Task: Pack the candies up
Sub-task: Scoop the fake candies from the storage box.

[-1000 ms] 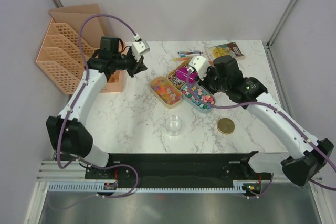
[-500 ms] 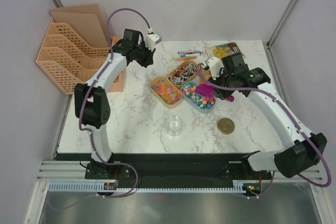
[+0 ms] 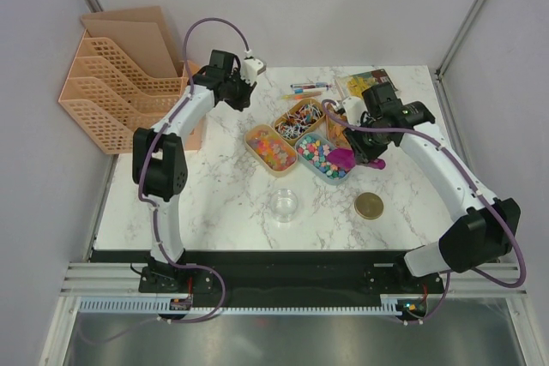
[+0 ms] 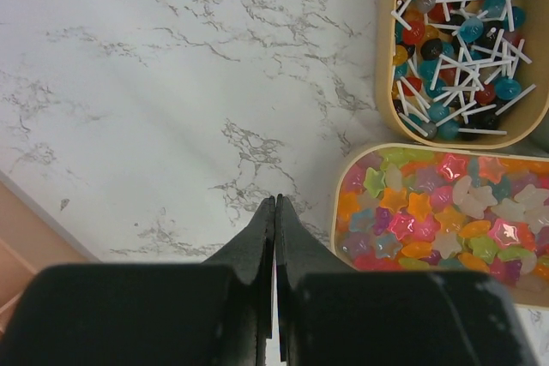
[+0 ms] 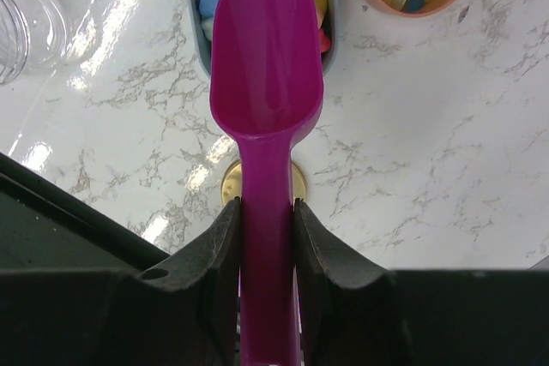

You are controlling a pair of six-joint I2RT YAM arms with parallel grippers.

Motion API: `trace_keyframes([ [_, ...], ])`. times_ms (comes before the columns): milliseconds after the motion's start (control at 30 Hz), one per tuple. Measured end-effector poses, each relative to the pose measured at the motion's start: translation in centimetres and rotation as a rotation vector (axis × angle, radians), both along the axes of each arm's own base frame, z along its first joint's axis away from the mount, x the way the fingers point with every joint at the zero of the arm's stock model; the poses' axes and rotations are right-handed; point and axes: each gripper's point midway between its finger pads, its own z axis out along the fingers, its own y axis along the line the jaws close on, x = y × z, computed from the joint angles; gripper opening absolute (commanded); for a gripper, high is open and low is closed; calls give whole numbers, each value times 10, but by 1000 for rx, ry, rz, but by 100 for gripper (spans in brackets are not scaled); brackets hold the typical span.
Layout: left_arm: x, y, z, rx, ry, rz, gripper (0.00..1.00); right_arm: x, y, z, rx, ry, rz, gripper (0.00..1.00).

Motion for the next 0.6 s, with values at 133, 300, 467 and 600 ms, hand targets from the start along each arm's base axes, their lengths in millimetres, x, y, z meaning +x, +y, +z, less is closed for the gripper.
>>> trace_keyframes([
  [133,-4,-3,-6,-4,17,2,2,-5,-2,-2,-10,23,3,0],
  [300,-14,-6,-22,-4,61,2,2,-12,-7,-4,-21,39,4,0],
  [467,-17,-7,-28,-2,70,6,2,-19,-16,-8,-37,69,-5,0],
  [600,-15,-5,-31,1,57,12,2,-26,-21,-13,-53,108,-3,0],
])
